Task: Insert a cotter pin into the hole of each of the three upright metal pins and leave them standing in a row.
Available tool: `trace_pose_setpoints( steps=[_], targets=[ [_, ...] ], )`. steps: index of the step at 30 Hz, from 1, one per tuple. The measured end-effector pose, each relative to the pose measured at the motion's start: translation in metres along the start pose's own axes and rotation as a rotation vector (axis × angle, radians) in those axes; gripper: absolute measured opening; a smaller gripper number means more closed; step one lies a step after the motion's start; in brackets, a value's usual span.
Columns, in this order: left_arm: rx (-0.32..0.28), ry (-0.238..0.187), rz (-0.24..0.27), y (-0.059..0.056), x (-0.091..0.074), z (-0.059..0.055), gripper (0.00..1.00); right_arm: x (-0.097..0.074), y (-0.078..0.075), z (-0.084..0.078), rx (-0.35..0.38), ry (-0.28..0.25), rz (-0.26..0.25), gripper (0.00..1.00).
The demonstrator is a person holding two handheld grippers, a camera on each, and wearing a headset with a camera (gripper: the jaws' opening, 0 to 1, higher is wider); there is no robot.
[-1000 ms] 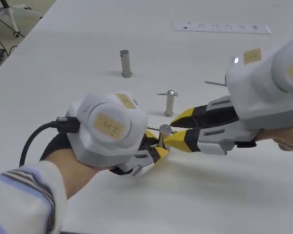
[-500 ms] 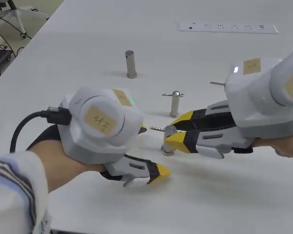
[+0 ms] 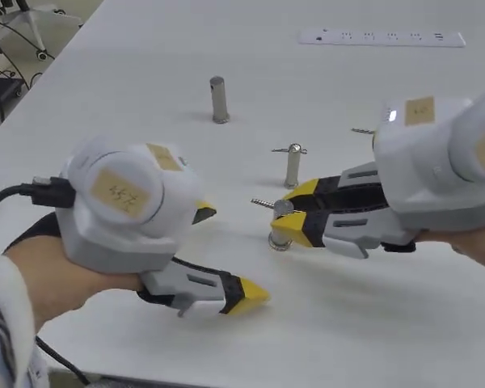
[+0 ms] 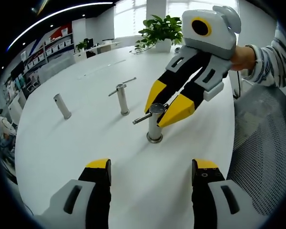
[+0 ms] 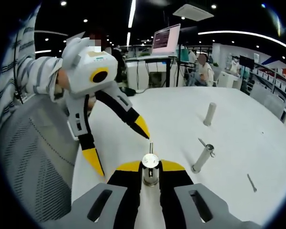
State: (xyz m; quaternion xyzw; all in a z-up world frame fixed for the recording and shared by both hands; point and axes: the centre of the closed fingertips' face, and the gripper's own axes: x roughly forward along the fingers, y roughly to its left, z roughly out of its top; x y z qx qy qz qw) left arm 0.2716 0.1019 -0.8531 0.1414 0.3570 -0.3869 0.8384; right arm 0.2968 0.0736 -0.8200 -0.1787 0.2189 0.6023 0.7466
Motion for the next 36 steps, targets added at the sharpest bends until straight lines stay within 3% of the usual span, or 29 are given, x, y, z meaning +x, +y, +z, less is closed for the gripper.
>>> trace_pose_setpoints(
  steps=[7, 14, 19, 22, 25, 29, 36],
  targets=[
    [-0.06, -0.025, 0.005, 0.002, -0.002, -0.003, 0.68, -0.001, -0.002, -0.001, -0.016, -0.01, 0.01, 0.13],
    [-0.07, -0.037, 0.002, 0.002, -0.003, 0.0, 0.68, -0.013, -0.011, -0.007, -0.045, -0.023, 0.063, 0.13],
    [-0.055, -0.021, -0.006, 0.0, -0.002, -0.001, 0.67, -0.028, -0.021, -0.005, -0.053, -0.049, 0.104, 0.13],
    [-0.074, -0.037, -0.015, 0.0, -0.002, 0.001, 0.67, -0.037, -0.027, -0.007, -0.082, -0.039, 0.138, 0.13],
    [-0.081, -0.044, -0.015, 0.0, -0.003, 0.003, 0.67, -0.045, -0.037, -0.009, -0.053, -0.045, 0.167, 0.13],
    [-0.129, -0.085, -0.024, 0.0, -0.007, 0.01, 0.68, -0.052, -0.046, -0.01, -0.063, -0.045, 0.177, 0.13],
    [-0.162, -0.118, -0.008, 0.003, -0.013, 0.015, 0.69, -0.056, -0.058, -0.012, -0.096, -0.02, 0.184, 0.13]
  ],
)
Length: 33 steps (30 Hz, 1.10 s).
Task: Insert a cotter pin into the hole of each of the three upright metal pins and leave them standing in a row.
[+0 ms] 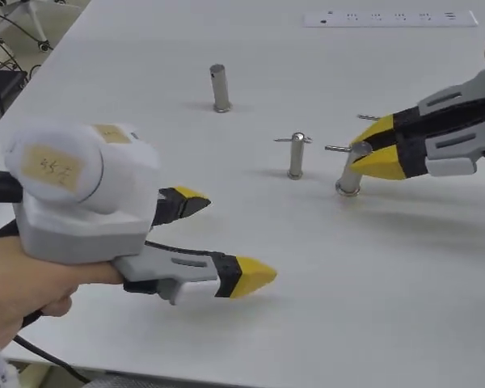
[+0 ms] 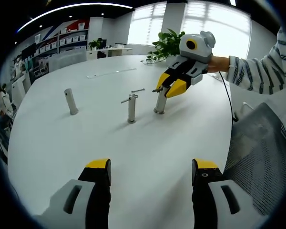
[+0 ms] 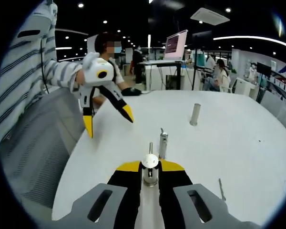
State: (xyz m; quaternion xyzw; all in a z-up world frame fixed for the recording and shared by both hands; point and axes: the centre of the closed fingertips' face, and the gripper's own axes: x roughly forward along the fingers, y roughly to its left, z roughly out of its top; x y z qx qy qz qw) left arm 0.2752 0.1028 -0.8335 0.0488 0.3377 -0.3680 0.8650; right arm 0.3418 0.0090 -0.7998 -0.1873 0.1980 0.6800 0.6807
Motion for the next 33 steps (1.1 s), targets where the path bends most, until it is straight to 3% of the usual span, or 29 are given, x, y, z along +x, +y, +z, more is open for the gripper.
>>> trace_pose_setpoints(
  steps=[7, 15, 27, 33],
  targets=[
    [-0.007, 0.002, 0.015, 0.003, -0.005, 0.002, 0.75, -0.005, -0.01, -0.002, -0.019, 0.016, 0.015, 0.13],
    [-0.052, 0.009, 0.022, 0.002, -0.002, -0.003, 0.75, -0.002, -0.018, -0.01, -0.041, 0.032, 0.059, 0.13],
    [-0.065, 0.031, 0.021, 0.0, 0.002, -0.008, 0.74, -0.001, -0.023, -0.019, -0.031, 0.037, 0.093, 0.13],
    [-0.058, 0.041, 0.029, 0.001, 0.002, -0.011, 0.74, 0.0, -0.028, -0.017, -0.031, 0.027, 0.085, 0.13]
  ],
)
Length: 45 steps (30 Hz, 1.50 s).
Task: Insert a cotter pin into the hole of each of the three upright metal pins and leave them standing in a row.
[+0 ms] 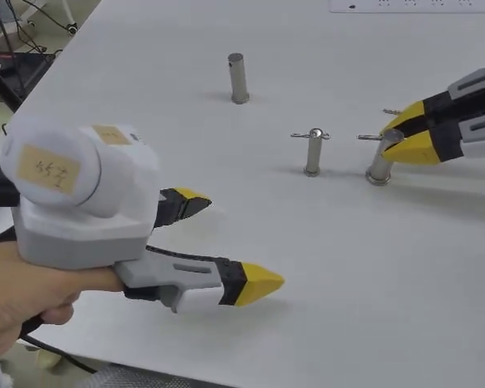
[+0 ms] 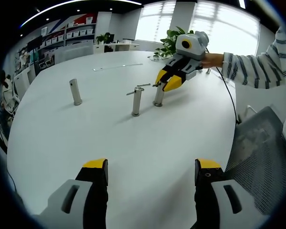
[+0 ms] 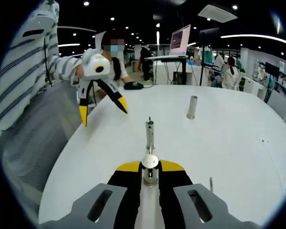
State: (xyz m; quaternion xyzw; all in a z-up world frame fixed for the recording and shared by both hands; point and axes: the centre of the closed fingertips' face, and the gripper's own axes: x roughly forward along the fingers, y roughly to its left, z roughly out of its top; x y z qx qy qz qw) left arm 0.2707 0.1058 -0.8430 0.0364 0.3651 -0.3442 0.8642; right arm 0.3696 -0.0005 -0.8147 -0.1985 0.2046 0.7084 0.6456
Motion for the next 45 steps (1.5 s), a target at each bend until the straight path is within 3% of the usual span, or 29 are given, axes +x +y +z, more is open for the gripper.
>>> trace_pose_setpoints(
  steps=[21, 23, 24, 27, 35, 39, 45],
  targets=[
    [-0.005, 0.006, 0.016, 0.002, -0.001, -0.003, 0.74, 0.0, 0.0, 0.002, -0.011, 0.004, 0.002, 0.14],
    [-0.006, 0.005, 0.018, 0.002, -0.002, -0.003, 0.74, 0.001, 0.0, 0.001, 0.012, 0.014, 0.006, 0.15],
    [-0.007, 0.003, 0.018, 0.003, -0.002, -0.002, 0.74, 0.001, -0.002, -0.005, -0.024, 0.051, 0.0, 0.16],
    [-0.006, 0.002, 0.02, 0.003, -0.003, -0.002, 0.74, 0.004, -0.001, -0.009, -0.007, 0.048, 0.005, 0.22],
    [-0.006, -0.003, 0.025, 0.004, -0.006, -0.002, 0.75, -0.003, -0.001, 0.008, -0.009, 0.013, -0.029, 0.27],
    [-0.002, -0.005, 0.026, 0.005, -0.008, -0.002, 0.75, -0.011, -0.003, 0.024, 0.051, -0.04, -0.069, 0.32],
    [-0.005, -0.01, 0.012, 0.002, -0.009, -0.001, 0.75, -0.024, 0.011, 0.039, 0.05, -0.071, -0.105, 0.39]
  ],
)
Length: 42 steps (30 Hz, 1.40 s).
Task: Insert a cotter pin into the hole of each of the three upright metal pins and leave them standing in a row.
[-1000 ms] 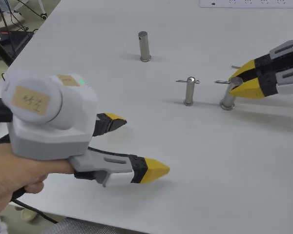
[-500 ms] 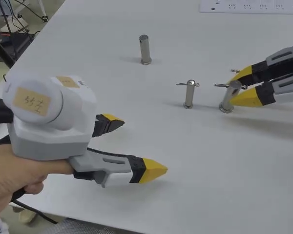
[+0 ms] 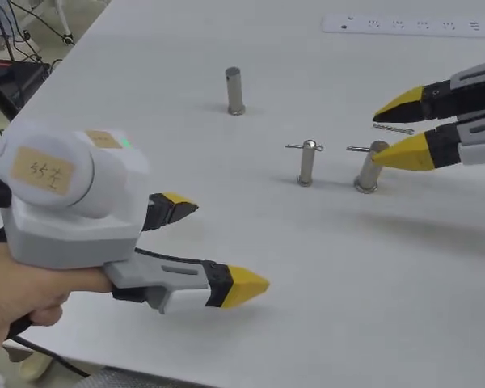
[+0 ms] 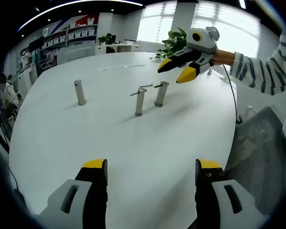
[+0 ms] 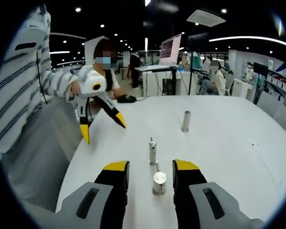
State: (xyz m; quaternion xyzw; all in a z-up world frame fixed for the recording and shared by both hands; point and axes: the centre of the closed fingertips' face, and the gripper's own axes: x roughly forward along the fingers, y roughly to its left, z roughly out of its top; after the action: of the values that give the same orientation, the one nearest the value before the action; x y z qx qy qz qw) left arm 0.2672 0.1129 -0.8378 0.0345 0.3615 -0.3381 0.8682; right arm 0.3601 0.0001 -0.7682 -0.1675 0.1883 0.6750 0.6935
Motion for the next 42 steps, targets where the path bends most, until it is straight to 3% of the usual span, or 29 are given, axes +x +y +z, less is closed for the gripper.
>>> trace_pose_setpoints(
  steps=[4, 11, 16, 24, 33, 42],
  targets=[
    [0.004, 0.007, 0.0, 0.001, -0.001, -0.001, 0.75, -0.007, 0.005, 0.012, 0.01, -0.042, -0.043, 0.46],
    [0.01, -0.018, 0.003, 0.004, -0.008, 0.004, 0.76, -0.018, 0.013, 0.013, 0.064, -0.069, -0.119, 0.62],
    [0.005, -0.031, 0.0, 0.006, -0.014, 0.004, 0.76, -0.029, 0.022, 0.004, 0.115, -0.076, -0.167, 0.65],
    [-0.005, -0.037, -0.003, 0.006, -0.02, 0.0, 0.78, -0.042, 0.043, -0.006, 0.181, -0.088, -0.195, 0.74],
    [-0.015, -0.03, -0.01, 0.006, -0.025, -0.004, 0.78, -0.046, 0.057, -0.013, 0.289, -0.165, -0.249, 0.85],
    [-0.008, -0.025, -0.014, 0.007, -0.028, -0.003, 0.79, -0.048, 0.066, -0.033, 0.36, -0.149, -0.309, 1.0]
  ],
)
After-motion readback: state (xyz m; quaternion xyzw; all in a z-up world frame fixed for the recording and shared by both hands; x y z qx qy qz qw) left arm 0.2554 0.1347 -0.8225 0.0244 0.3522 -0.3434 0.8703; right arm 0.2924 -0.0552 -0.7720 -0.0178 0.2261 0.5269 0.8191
